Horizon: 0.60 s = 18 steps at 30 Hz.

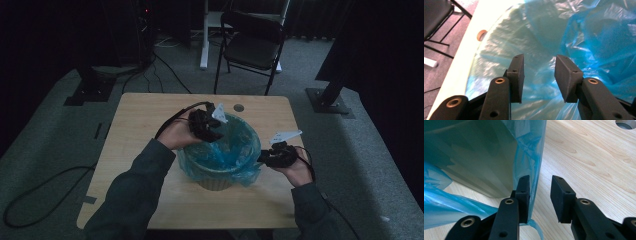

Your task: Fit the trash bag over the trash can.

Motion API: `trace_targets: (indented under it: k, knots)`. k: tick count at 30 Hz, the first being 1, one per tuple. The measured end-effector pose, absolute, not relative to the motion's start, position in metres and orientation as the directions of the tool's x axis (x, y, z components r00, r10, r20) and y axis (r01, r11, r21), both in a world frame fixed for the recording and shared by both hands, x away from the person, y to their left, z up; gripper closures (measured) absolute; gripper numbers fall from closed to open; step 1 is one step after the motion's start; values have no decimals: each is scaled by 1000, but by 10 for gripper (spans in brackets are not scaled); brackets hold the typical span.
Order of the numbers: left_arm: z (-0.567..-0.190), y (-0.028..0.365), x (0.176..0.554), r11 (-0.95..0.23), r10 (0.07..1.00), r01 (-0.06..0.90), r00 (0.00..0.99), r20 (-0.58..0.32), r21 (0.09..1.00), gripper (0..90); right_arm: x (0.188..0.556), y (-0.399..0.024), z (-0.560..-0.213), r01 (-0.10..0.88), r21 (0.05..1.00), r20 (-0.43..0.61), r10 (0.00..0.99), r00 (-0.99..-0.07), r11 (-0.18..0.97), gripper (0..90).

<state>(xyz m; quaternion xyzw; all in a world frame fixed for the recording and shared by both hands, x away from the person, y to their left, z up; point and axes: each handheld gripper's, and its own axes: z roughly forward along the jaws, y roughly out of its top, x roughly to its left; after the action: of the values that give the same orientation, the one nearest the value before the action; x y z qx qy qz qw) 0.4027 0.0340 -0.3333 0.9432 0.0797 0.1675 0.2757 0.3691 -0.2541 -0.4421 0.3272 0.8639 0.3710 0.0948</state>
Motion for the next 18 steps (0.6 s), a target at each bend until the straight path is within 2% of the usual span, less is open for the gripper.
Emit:
trace_targets:
  k: [18]
  knots:
    - [-330,47,406,-818,276,78,922,271,570,599,369,-256,-442,499,703,82,639,-765,507,684]
